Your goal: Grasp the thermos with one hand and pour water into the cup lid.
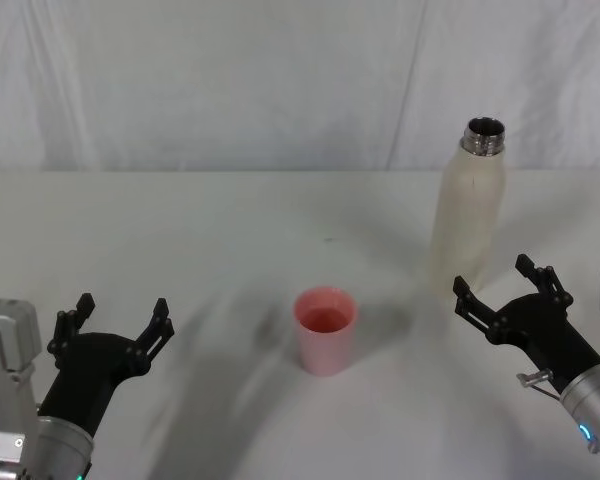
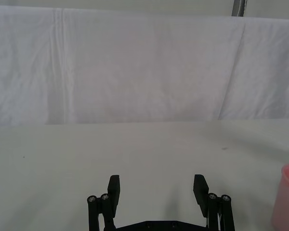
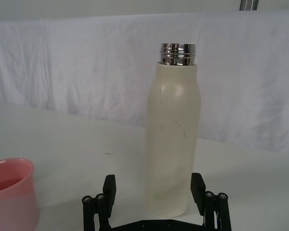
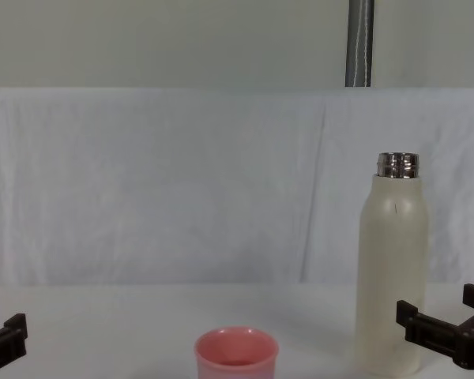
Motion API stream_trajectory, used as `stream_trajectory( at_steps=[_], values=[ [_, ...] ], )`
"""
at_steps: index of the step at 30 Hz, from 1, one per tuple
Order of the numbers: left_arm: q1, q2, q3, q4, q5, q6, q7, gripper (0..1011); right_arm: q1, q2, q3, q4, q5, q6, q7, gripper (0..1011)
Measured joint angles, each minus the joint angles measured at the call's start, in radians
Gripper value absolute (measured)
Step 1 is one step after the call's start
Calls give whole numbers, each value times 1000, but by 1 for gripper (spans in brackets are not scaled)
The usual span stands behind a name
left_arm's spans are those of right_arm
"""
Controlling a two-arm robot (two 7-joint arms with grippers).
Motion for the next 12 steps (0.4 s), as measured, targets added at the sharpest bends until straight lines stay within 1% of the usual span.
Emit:
stream_trajectory(
  at_steps=[12],
  values=[
    [0,0,0,0,0,0,0,1001,0,0,0,0,0,0,0,1003]
  ],
)
